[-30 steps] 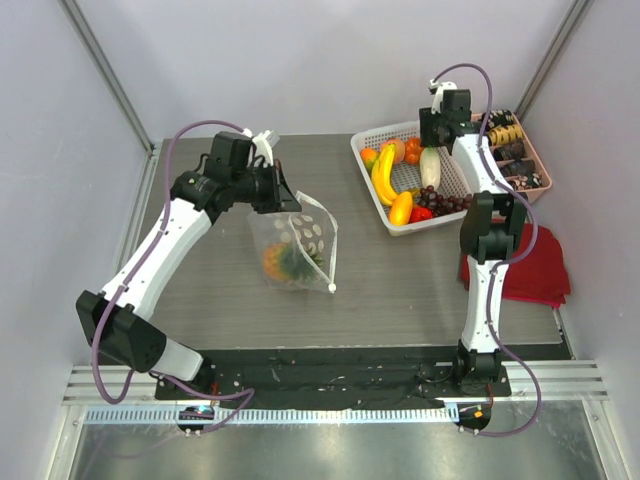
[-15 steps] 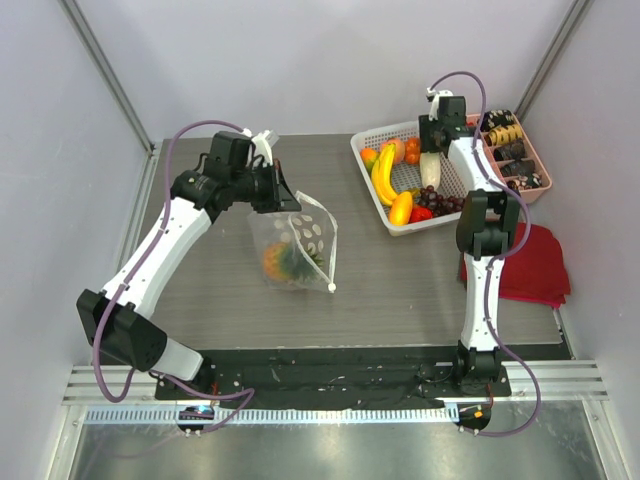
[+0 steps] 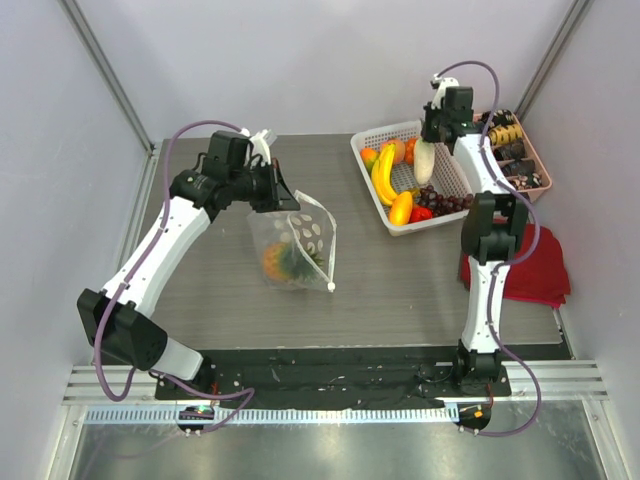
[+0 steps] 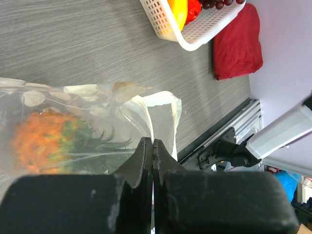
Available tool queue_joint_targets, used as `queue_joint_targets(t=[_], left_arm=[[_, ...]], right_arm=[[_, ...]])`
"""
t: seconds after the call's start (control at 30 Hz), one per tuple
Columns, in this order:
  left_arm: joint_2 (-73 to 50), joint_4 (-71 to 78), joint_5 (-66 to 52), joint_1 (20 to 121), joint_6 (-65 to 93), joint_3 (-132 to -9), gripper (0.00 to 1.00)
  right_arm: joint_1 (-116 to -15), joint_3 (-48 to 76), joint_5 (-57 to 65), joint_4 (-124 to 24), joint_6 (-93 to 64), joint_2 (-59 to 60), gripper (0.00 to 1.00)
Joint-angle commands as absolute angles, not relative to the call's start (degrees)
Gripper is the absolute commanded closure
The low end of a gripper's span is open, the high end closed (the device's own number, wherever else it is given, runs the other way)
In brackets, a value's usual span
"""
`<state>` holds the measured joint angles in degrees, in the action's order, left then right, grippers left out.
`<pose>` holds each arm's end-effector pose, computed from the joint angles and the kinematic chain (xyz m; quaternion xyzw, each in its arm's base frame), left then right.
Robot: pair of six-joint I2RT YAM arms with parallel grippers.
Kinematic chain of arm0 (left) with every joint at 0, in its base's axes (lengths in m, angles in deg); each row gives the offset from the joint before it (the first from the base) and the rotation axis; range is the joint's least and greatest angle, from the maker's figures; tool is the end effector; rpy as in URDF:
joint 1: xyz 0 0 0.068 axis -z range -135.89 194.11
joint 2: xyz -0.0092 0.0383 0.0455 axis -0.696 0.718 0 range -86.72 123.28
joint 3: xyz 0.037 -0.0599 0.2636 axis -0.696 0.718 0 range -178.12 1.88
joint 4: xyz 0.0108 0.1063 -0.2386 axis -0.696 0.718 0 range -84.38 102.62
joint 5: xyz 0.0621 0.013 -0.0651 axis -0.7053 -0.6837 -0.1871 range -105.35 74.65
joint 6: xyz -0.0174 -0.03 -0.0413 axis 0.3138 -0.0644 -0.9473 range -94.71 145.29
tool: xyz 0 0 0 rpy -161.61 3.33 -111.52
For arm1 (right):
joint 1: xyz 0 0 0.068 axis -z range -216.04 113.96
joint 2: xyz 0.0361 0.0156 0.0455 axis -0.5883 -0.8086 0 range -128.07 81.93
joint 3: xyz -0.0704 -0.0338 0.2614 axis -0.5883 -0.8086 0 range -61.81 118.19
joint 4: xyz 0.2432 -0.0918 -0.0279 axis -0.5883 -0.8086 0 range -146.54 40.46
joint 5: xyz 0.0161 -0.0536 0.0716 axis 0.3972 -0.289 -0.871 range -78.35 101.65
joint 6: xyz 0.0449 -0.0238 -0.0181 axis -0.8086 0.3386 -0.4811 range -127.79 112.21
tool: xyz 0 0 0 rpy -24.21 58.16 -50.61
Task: Place the food in the zip-top bag and seal the zipper
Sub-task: Pick up the fake vegetable from the bin, then place the fake vegetable in the zipper food storage bag.
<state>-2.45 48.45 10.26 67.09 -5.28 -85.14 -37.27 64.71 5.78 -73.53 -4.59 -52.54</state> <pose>0.2856 -0.1378 0.3795 0.0348 0.8883 -0.3647 0.2769 0.5486 0.0155 0.2696 -0.0586 0.8716 0.0364 0.4854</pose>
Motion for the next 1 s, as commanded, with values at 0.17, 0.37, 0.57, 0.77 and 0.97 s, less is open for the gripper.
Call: queue_joint_targets(t=[0.17,0.37,0.57,0.77,0.97], left_arm=[[-1.90,41.67,19.44,61.08,-14.08,-80.92,1.00],[-1.20,39.38,22.09,59.23,-17.95,-79.95,1.00],[-0.85,37.44,24.03,58.52,-20.24,-79.16,1.00],[-0.85,35.16,27.80,58.43,-22.17,-78.10,1.00],[-1.38,32.08,30.26,58.35,-24.54,-76.61,1.00]], right_arm=[[-36.74,40.52,1.88,-42.97,-21.21,-18.40,0.99],[-37.09,20.07,-3.27,-26.01,-41.33,-1.96,0.99],[-45.95,7.30,-9.61,-15.28,-42.53,9.23,0.99],[-60.90,-7.55,-12.07,-2.47,-27.67,18.12,0.99],[-66.61,-12.31,-11.30,5.62,-25.72,15.93,0.99]])
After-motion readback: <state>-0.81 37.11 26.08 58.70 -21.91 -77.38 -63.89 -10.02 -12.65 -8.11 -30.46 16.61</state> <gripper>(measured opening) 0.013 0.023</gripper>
